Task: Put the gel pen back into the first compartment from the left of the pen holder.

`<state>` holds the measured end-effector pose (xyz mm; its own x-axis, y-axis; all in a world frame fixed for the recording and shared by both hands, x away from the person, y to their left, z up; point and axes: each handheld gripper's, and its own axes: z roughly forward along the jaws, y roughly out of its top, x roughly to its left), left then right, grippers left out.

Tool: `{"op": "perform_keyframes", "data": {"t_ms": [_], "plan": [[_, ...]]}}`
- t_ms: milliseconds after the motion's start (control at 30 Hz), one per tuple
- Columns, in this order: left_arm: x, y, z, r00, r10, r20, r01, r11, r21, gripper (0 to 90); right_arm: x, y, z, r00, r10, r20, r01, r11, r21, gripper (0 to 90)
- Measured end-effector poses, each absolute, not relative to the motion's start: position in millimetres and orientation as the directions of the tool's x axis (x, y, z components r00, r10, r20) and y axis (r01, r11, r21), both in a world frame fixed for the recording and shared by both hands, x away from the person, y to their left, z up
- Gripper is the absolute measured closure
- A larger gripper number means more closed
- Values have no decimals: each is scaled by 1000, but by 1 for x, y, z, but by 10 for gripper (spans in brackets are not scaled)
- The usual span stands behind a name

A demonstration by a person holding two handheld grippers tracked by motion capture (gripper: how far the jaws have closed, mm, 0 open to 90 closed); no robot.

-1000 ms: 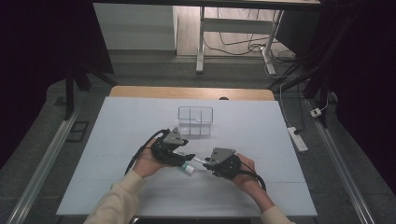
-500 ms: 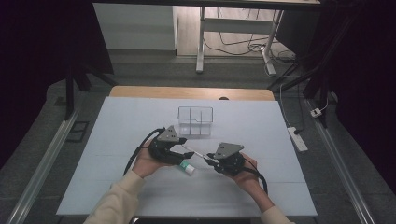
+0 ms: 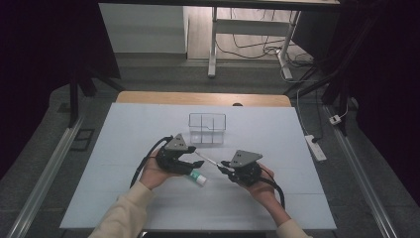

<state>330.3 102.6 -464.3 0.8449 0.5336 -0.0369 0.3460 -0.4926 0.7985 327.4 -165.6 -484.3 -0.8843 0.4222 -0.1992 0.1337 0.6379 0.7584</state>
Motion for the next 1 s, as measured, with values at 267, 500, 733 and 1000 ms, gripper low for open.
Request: {"op": "perform_keyframes", "data": {"t_ms": [267, 500, 733, 1000], "plan": [[334, 112, -471, 832, 548, -92, 399, -474, 785, 389, 328, -170, -482, -883, 437, -172, 146, 603, 784, 753], [337, 108, -480, 825, 539, -170, 447, -439, 780, 371, 326, -175, -474, -874, 457, -166, 127, 545, 829, 754], [342, 107, -484, 805, 541, -243, 487, -369, 791, 359, 323, -172, -474, -880, 445, -167, 103, 522, 847, 753], [347, 110, -486, 791, 538, -292, 509, -313, 802, 368, 320, -168, -477, -894, 416, -167, 79, 513, 854, 753]]}}
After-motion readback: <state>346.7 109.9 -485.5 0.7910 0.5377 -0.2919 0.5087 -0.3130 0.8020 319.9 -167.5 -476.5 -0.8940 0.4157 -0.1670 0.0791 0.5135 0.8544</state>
